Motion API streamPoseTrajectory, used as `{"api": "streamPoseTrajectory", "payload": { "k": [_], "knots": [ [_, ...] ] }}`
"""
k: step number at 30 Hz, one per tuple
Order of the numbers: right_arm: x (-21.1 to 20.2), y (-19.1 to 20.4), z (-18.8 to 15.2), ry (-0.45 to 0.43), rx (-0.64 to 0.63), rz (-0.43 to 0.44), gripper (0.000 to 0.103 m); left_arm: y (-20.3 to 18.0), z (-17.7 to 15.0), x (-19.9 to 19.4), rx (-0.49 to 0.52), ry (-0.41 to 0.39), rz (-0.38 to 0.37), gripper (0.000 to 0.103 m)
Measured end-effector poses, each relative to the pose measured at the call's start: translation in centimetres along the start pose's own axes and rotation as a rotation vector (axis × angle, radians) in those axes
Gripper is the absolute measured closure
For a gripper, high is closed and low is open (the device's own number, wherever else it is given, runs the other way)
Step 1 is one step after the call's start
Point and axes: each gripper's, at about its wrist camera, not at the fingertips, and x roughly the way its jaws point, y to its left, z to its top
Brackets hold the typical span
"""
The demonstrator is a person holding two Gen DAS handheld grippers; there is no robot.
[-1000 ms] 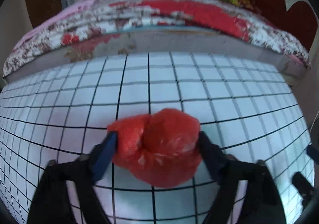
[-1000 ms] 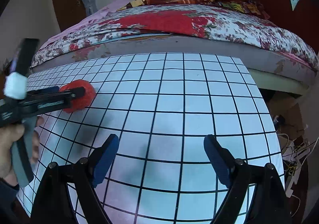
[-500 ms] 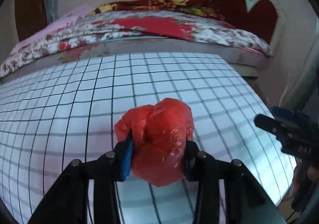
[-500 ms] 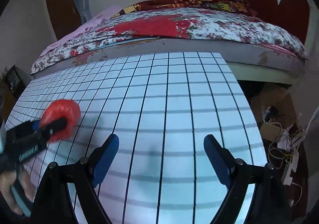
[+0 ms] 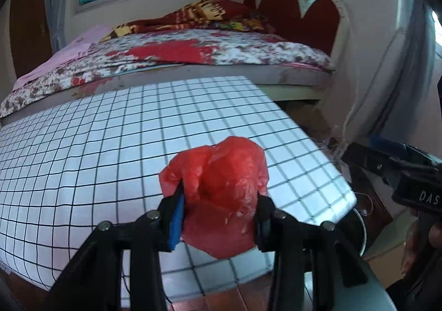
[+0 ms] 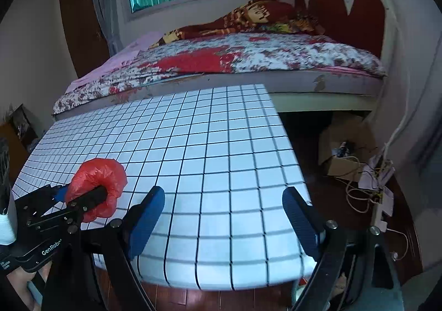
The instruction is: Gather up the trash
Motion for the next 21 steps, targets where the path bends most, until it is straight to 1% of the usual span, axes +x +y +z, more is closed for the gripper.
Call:
{"api": "streamPoseTrajectory", "payload": {
  "k": [6, 9, 11, 14, 15, 18, 21],
  "knots": [
    [-4.4, -3.1, -2.0, -0.036, 0.043, -0.052, 0.015, -4.1, -0.4, -1.5, 0.06, -0.015, -0.057, 0.062],
    [-6.3, -5.8, -3.4, -0.045, 0.087, -0.09, 0.015, -7.2, -0.8, -1.3, 0.109, -0.008, -0.103, 0.062],
    [-7.6, -8.2, -4.5, -0.045, 0.124, -0.124, 0.015, -9.2, -1.2, -1.2, 0.135, 0.0, -0.131, 0.062],
    [-9.2, -11.8, -6.3, -0.038, 0.172, -0.179, 0.015, -12.8, -2.0, -0.5, 0.185, 0.022, -0.187, 0.062],
    [-9.8, -12.8, -7.0, -0.036, 0.187, -0.193, 0.015, -14.6, -2.4, 0.0, 0.211, 0.037, -0.215, 0.062],
    [-11.5, -17.0, -9.3, -0.026, 0.256, -0.256, 0.015, -18.8, -3.6, 1.1, 0.276, 0.074, -0.268, 0.062],
    [-12.6, -20.4, -11.3, -0.012, 0.322, -0.296, 0.015, -22.7, -5.1, 2.4, 0.328, 0.118, -0.311, 0.062]
  ]
}}
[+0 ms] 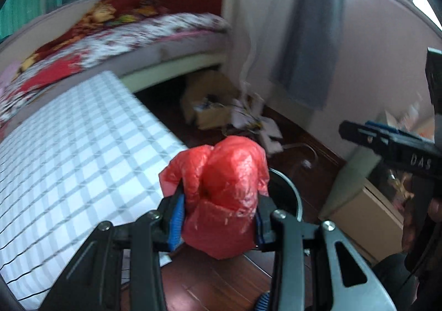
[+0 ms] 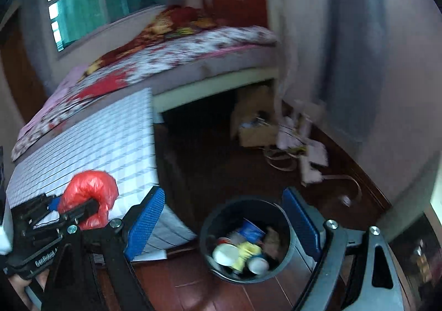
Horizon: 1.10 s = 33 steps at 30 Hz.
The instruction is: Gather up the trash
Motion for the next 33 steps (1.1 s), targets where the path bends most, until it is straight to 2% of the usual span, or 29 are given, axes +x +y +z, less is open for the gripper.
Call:
{"api": "streamPoseTrajectory", "payload": {
  "k": [5, 10, 18, 19, 20, 21, 23, 25, 29, 33],
  "knots": [
    [0.7, -5.9, -1.8, 0.045, 0.062, -0.064, 0.015, -3.6, -0.3, 3.5, 0.034, 0.066, -0.043, 0.062],
    [2.5, -9.6, -3.8, 0.115, 0.103, -0.101, 0.015, -5.5, -1.0, 7.6, 0.041, 0.151, -0.057, 0.062],
    [4.8, -11.6, -6.2, 0.19, 0.126, -0.117, 0.015, -6.8, -2.7, 12.5, 0.03, 0.265, -0.073, 0.061],
    [4.8, -11.8, -6.3, 0.192, 0.128, -0.12, 0.015, -7.1, -2.8, 12.9, 0.033, 0.276, -0.084, 0.058],
    [4.7, -11.9, -6.4, 0.192, 0.131, -0.123, 0.015, -7.4, -2.9, 13.1, 0.037, 0.279, -0.09, 0.05],
    [4.6, -12.0, -6.4, 0.193, 0.133, -0.126, 0.015, -7.8, -3.0, 13.1, 0.048, 0.281, -0.071, 0.045],
    [4.4, -12.1, -6.3, 0.19, 0.134, -0.132, 0.015, -8.0, -3.1, 12.6, 0.06, 0.277, -0.035, 0.022],
    [3.8, -11.9, -6.3, 0.184, 0.135, -0.131, 0.015, -7.6, -3.2, 11.5, 0.054, 0.261, -0.031, 0.015],
    [3.4, -10.7, -6.3, 0.18, 0.117, -0.12, 0.015, -5.8, -3.2, 8.0, 0.028, 0.208, 0.036, 0.011],
    [3.1, -8.2, -6.3, 0.176, 0.076, -0.091, 0.014, -4.1, -3.2, 4.9, 0.011, 0.163, 0.063, 0.01]
  ]
}}
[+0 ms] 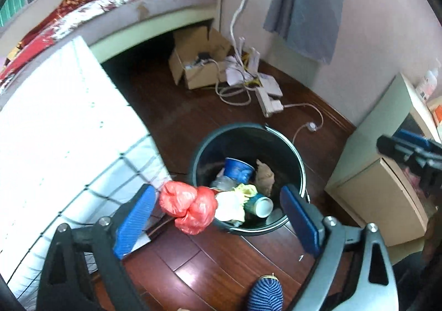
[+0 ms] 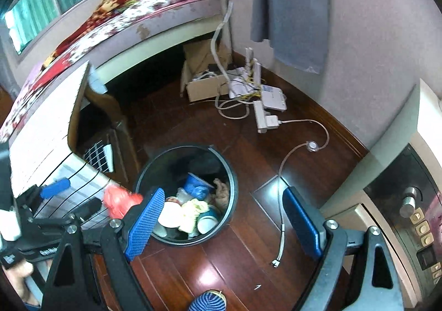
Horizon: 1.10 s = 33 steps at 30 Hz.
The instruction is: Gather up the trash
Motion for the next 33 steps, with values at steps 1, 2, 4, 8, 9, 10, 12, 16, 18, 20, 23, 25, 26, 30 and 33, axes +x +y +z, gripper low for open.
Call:
{"api": "streamPoseTrajectory", "payload": {
  "k": [1, 2, 4, 8, 9, 10, 12, 16, 18, 20, 23, 25, 26, 30, 33],
  "knots": [
    [-0.2, 0.7, -0.2, -0.002, -0.007, 0.013, 0.014, 0.4, -0.1, -0.6, -0.002, -0.011, 0.011, 0.01],
    [-0.2, 1.1, -0.2, -0.003, -0.01, 0.017, 0.014, 0.9, -0.2, -1.3, -0.008, -0.024, 0.021, 0.01],
    [-0.4, 2.0, -0.5, -0.005, -0.019, 0.028, 0.014, 1.9, -0.2, -1.9, -0.027, -0.051, 0.045, 0.01],
    [-0.6, 3.1, -0.7, -0.013, -0.033, 0.044, 0.014, 5.1, -0.5, -3.6, -0.079, -0.089, 0.094, 0.01],
    [-0.6, 3.3, -0.7, -0.014, -0.034, 0.047, 0.014, 5.9, -0.6, -3.9, -0.091, -0.097, 0.108, 0.01],
    [-0.6, 3.5, -0.7, -0.015, -0.036, 0.051, 0.014, 6.6, -0.7, -4.0, -0.097, -0.102, 0.123, 0.01],
    [-0.4, 4.2, -0.5, -0.016, -0.044, 0.065, 0.014, 7.8, -1.1, -4.2, -0.11, -0.104, 0.149, 0.01],
    [-0.2, 6.2, -0.6, -0.009, -0.079, 0.077, 0.014, 8.8, -2.2, -4.3, -0.118, -0.091, 0.171, 0.01],
    [-0.4, 7.2, -0.7, -0.006, -0.097, 0.079, 0.014, 8.8, -2.6, -5.2, -0.124, -0.089, 0.157, 0.01],
    [-1.6, 8.7, -1.1, -0.011, -0.139, 0.085, 0.014, 8.2, -2.9, -6.9, -0.122, -0.112, 0.161, 0.01],
    [-4.0, 10.5, -1.8, -0.045, -0.187, 0.071, 0.014, 7.4, -3.7, -9.1, -0.114, -0.15, 0.167, 0.01],
    [-5.3, 11.4, -2.4, -0.054, -0.2, 0.073, 0.011, 7.0, -4.1, -10.2, -0.107, -0.161, 0.172, 0.01],
    [-6.0, 12.0, -2.6, -0.06, -0.208, 0.075, 0.01, 7.0, -4.3, -10.8, -0.107, -0.17, 0.171, 0.01],
    [-8.4, 13.7, -3.3, -0.09, -0.237, 0.069, 0.008, 6.8, -4.5, -13.2, -0.109, -0.2, 0.164, 0.01],
    [-10.8, 14.8, -3.5, -0.134, -0.247, 0.063, 0.001, 6.8, -4.8, -15.3, -0.112, -0.235, 0.172, 0.009]
  ]
}}
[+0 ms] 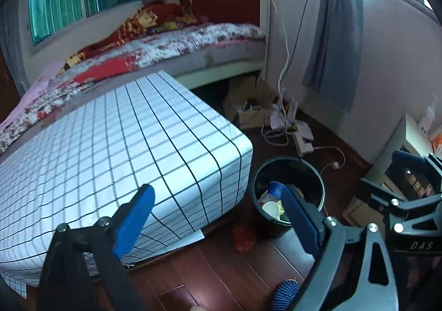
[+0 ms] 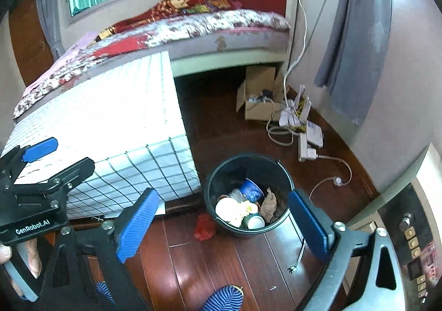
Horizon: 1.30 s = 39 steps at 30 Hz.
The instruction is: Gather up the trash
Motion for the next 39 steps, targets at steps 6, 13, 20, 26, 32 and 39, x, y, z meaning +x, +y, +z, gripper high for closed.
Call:
{"api": "streamPoseTrajectory", "payload": {
  "k": [6, 13, 20, 26, 32, 39],
  "knots": [
    [-3.3, 1.3, 0.7, -0.021, -0.018, -0.05, 0.001, 0.6, 0.3, -3.5, -0.008, -0.052, 0.007, 0.008],
    [-8.2, 2.6, 1.5, -0.112, -0.025, -0.054, 0.001, 1.4, 1.0, -8.1, -0.026, -0.145, 0.012, 0.005],
    [-11.7, 3.9, 3.2, -0.21, -0.047, -0.064, 0.001, 1.8, 1.7, -11.1, -0.025, -0.218, 0.022, 0.003],
    [-13.0, 4.6, 3.3, -0.237, -0.054, -0.062, 0.001, 1.5, 1.5, -12.6, -0.023, -0.253, 0.018, 0.002],
    [-13.4, 4.7, 3.4, -0.248, -0.055, -0.064, 0.001, 2.3, 1.5, -13.0, -0.035, -0.269, 0.018, 0.001],
    [-13.4, 4.5, 3.3, -0.248, -0.053, -0.063, 0.001, 2.5, 1.4, -12.9, -0.032, -0.266, 0.003, 0.001]
  ]
}}
